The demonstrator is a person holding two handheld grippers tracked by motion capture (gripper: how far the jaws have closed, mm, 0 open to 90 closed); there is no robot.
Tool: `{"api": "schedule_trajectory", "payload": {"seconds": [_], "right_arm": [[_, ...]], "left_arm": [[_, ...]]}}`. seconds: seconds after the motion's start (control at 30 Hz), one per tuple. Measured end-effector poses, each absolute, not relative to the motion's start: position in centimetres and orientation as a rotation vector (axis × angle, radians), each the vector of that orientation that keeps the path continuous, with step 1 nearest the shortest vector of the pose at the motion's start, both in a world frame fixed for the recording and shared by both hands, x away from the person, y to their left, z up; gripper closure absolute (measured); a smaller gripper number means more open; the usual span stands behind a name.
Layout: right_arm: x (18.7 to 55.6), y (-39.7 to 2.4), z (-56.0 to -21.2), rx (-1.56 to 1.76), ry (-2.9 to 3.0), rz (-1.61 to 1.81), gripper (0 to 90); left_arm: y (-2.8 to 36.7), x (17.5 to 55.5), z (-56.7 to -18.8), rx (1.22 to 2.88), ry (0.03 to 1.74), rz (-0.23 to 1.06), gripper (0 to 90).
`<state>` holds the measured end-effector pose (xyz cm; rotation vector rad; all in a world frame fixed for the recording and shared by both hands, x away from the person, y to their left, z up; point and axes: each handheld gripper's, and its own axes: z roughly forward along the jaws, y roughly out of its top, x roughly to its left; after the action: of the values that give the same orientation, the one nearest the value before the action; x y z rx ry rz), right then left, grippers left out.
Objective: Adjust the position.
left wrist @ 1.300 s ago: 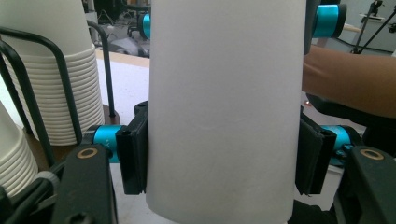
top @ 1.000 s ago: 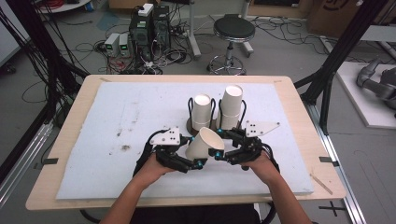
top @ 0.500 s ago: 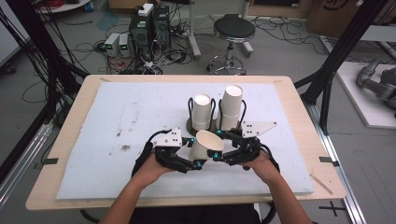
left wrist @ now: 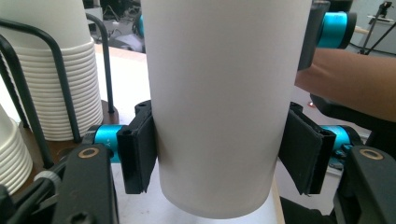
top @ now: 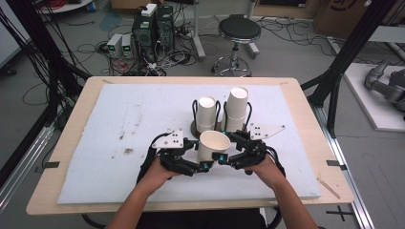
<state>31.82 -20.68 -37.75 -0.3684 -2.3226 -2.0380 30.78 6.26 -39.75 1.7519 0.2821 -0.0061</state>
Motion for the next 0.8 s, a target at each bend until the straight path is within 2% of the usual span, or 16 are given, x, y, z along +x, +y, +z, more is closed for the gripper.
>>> {"api": "schedule_trajectory", "payload": {"seconds": [0.27,0.33,0.4,0.6,0.73,0.8], "right_arm": [[31.92,-20.65,-37.82,-0.358,-2.409,-1.987,35.1],[31.93,-20.6,-37.86,-0.363,-2.427,-1.968,35.4],[31.93,-20.46,-37.9,-0.364,-2.422,-1.965,35.4],[31.84,-20.29,-37.83,-0.365,-2.407,-1.984,35.6],[31.79,-20.26,-37.84,-0.379,-2.372,-2.003,29.2],[31.75,-20.08,-37.9,-0.404,-2.358,-2.024,21.2]], "left_arm": [[5.91,30.54,-39.9,1.83,0.323,0.052,27.5],[5.85,30.58,-39.95,1.848,0.328,0.053,27.7],[5.79,30.63,-40.01,1.862,0.318,0.052,33.2],[5.65,30.67,-40.08,1.841,0.316,0.036,34.8],[5.76,30.72,-40.0,1.818,0.313,0.025,34.9],[5.77,30.71,-39.96,1.804,0.308,0.021,34.9]]}}
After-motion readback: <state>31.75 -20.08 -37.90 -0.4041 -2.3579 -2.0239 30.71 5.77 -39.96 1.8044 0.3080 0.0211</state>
